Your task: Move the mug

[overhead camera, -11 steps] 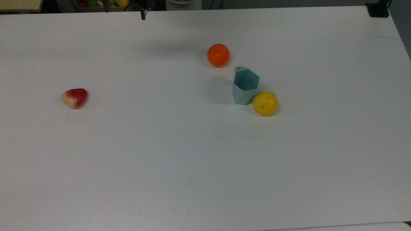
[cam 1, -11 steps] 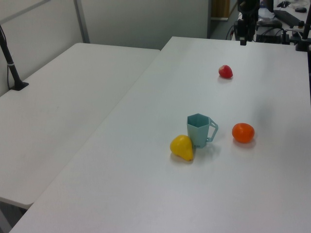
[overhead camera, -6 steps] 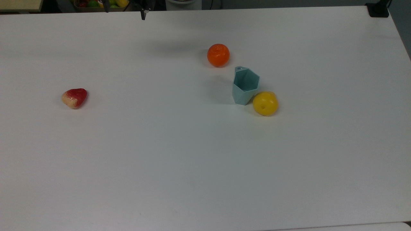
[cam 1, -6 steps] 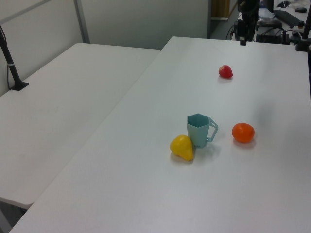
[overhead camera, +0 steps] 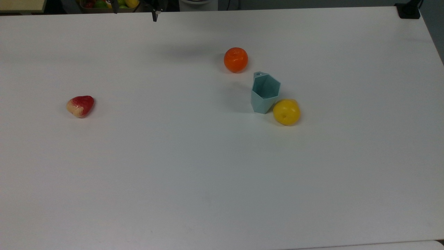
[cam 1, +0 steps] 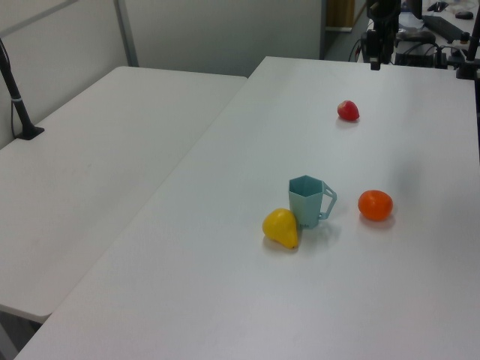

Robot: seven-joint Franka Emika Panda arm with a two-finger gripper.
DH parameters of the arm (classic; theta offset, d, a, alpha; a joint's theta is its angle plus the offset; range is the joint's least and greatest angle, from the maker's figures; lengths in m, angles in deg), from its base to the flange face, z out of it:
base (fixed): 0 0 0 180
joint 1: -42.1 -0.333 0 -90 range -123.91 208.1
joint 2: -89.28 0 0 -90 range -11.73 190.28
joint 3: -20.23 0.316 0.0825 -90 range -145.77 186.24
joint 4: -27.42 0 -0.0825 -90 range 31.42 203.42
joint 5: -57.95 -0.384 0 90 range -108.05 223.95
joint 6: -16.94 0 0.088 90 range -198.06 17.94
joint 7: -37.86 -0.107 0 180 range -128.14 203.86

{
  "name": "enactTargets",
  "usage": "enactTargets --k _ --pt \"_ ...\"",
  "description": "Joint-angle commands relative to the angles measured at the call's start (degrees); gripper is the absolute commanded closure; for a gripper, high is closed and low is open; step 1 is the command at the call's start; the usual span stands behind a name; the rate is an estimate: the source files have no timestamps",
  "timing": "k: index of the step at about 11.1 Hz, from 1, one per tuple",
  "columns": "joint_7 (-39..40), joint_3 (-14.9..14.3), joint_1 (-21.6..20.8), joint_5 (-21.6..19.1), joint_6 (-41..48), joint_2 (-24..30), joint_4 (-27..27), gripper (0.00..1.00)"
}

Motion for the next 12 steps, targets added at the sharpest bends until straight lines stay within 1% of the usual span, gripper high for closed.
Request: enactTargets --k 1,5,6,7,8,10,11,12 --pt "-0.65 -0.13 -0.59 1.45 1.62 0.23 -0.85 0.00" --pt "-0.83 -0.13 -0.42 1.10 1.36 0.15 -1.20 0.00" --pt "-0.04 -0.31 -0.24 0.31 1.09 0.14 -1.29 0.00" --pt "2.66 -0.40 -0.24 -0.04 0.83 0.06 -1.38 0.00" --pt "7.56 -0.40 -0.24 -1.70 0.74 -0.64 -1.81 0.00" --pt "16.71 -0.40 -0.50 -4.95 0.83 -3.97 -6.02 0.00" --pt "21.10 -0.05 -0.85 -5.40 1.26 -4.33 -6.30 0.00" --pt "22.19 0.13 -2.34 -5.41 1.70 -4.34 -6.04 0.00"
